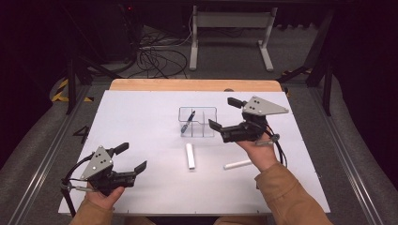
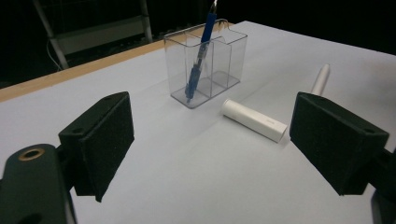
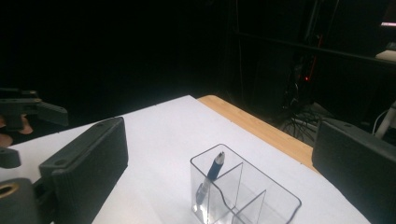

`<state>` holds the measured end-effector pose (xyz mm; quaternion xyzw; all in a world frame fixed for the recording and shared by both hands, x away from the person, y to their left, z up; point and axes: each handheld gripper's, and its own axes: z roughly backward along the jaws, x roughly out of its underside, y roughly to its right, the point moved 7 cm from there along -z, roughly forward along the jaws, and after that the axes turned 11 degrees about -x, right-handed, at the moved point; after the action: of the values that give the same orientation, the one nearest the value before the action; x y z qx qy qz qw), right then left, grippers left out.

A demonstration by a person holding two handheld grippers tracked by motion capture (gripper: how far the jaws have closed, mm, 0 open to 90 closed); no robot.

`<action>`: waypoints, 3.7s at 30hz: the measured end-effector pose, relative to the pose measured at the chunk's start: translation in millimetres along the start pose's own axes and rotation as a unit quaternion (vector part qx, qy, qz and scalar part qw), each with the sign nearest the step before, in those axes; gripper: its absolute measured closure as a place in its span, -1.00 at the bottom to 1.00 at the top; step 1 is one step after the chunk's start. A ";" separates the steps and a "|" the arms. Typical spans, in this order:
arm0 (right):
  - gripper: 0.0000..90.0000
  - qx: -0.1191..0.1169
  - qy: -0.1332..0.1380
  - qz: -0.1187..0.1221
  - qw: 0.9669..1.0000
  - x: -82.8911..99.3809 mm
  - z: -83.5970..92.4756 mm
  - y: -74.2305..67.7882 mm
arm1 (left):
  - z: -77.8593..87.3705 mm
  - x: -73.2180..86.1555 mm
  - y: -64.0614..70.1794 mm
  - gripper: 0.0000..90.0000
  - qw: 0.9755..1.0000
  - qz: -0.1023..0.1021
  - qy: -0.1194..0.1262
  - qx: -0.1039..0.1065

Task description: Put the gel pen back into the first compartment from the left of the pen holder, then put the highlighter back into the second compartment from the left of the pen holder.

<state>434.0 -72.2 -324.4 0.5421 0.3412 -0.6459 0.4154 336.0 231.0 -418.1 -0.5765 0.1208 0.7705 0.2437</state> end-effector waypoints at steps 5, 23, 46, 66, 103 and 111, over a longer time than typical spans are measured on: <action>-0.86 0.010 -0.007 0.009 1.000 21.7 24.8 5.2 | -1.2 -3.7 4.3 -0.68 1.000 -0.007 0.001 0.006; -0.97 0.038 -0.055 -0.032 0.997 119.4 81.1 25.4 | -31.1 -32.2 35.9 -0.67 0.998 -0.037 -0.021 0.048; -1.00 0.034 -0.077 -0.060 0.995 163.4 99.4 16.9 | -68.0 -52.3 65.2 -0.64 0.992 -0.053 -0.052 0.099; -0.97 0.032 -0.040 -0.070 0.996 157.9 107.5 16.0 | -100.4 -58.8 93.2 -0.57 0.985 -0.071 -0.078 0.139; -0.87 0.058 -0.029 -0.085 0.994 158.9 121.6 20.8 | -172.8 -49.2 154.6 -0.39 0.965 -0.104 -0.141 0.193; -0.86 0.056 -0.029 -0.085 0.994 159.0 121.0 20.2 | -181.8 -45.8 164.2 -0.31 0.956 -0.108 -0.164 0.216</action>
<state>391.1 -215.1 -458.8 0.5146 0.3374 -0.7123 0.3375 412.3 -4.6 -445.9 -0.3855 0.1798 0.7789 0.4609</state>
